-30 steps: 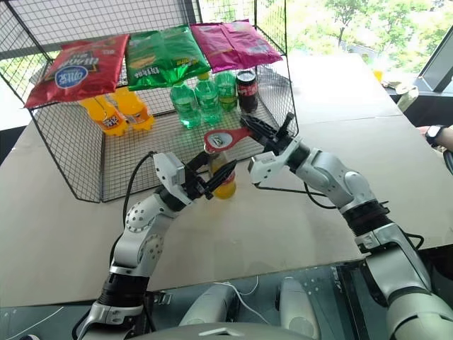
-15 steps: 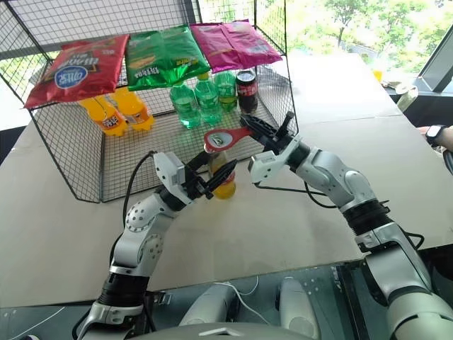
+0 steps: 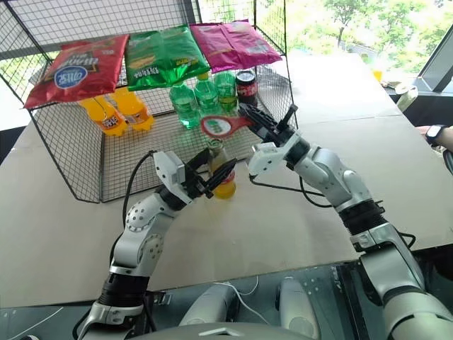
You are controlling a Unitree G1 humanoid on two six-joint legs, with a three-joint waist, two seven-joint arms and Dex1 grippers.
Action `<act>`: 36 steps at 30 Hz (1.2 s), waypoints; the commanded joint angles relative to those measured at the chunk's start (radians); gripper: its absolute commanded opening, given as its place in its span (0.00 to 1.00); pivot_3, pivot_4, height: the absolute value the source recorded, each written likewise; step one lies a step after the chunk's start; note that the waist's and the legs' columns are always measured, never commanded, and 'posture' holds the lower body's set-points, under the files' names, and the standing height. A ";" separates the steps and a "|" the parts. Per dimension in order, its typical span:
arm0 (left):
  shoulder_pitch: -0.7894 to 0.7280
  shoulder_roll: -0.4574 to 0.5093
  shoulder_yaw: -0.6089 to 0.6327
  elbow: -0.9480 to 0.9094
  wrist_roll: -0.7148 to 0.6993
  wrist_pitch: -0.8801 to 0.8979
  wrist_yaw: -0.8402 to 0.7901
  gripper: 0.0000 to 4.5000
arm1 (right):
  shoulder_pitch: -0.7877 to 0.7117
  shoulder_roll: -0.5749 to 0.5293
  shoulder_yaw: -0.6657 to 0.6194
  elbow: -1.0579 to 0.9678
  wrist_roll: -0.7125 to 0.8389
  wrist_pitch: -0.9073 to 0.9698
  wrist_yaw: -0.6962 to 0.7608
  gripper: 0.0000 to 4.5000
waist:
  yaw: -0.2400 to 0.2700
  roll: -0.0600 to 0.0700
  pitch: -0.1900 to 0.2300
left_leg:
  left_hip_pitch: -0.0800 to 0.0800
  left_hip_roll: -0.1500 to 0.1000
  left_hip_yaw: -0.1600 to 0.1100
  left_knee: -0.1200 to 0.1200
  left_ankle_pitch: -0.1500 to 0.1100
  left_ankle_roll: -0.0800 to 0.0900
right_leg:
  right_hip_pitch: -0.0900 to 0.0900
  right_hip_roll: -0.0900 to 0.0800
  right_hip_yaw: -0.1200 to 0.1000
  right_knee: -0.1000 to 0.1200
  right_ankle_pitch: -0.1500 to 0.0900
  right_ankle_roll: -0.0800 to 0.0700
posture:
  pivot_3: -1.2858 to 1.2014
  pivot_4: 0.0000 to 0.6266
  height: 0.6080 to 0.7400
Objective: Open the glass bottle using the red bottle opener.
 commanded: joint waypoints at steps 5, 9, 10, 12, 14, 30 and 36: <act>0.015 0.011 0.012 -0.022 0.001 0.024 0.022 0.49 | 0.090 0.052 -0.032 -0.025 0.220 0.093 0.153 0.00 | -0.001 0.000 0.000 | 0.000 0.000 0.000 0.000 0.000 0.000 | 0.000 0.000 0.000 0.000 0.000 0.000 | 0.52 0.24 1.00; 0.018 0.016 0.013 -0.031 0.004 0.023 0.023 0.99 | 0.125 0.067 -0.043 -0.057 0.231 0.137 0.168 0.00 | -0.001 0.001 0.000 | -0.001 0.000 0.000 -0.001 0.000 0.000 | -0.001 0.000 0.000 -0.001 0.000 0.000 | 0.52 0.24 1.00; 0.018 0.017 0.013 -0.033 0.005 0.021 0.023 0.99 | 0.128 0.069 -0.047 -0.060 0.232 0.145 0.169 0.00 | -0.001 0.001 0.000 | -0.001 0.000 0.000 0.000 0.000 0.000 | -0.001 0.000 0.000 -0.001 0.000 0.000 | 0.52 0.24 1.00; 0.020 0.019 0.014 -0.036 0.004 0.021 0.020 0.99 | 0.133 0.072 -0.050 -0.065 0.236 0.156 0.171 0.00 | -0.001 0.001 0.000 | -0.002 0.000 0.000 -0.001 0.000 0.000 | -0.001 0.000 0.000 -0.001 0.000 0.000 | 0.52 0.24 1.00; 0.025 0.023 0.014 -0.041 0.002 0.024 0.014 0.99 | 0.138 0.073 -0.052 -0.070 0.239 0.164 0.177 0.00 | -0.001 0.000 0.000 | -0.002 0.000 0.000 -0.001 0.000 0.000 | -0.002 0.000 0.000 -0.001 0.000 0.000 | 0.52 0.24 1.00; 0.254 0.190 0.044 -0.198 -0.076 0.106 -0.108 1.00 | 0.521 -0.027 -0.096 -0.572 0.821 1.024 0.594 0.24 | 0.001 0.004 0.002 | -0.003 0.001 -0.001 -0.003 -0.001 0.001 | -0.001 -0.005 -0.001 -0.006 0.000 0.000 | 0.52 0.24 1.00; 0.410 0.249 0.166 -0.265 -0.111 0.204 -0.042 1.00 | 0.611 -0.121 -0.237 -0.594 0.835 1.087 0.574 0.85 | 0.008 0.004 0.002 | -0.003 0.001 -0.002 -0.003 -0.001 0.002 | 0.000 -0.004 -0.003 -0.007 0.000 0.000 | 0.52 0.24 1.00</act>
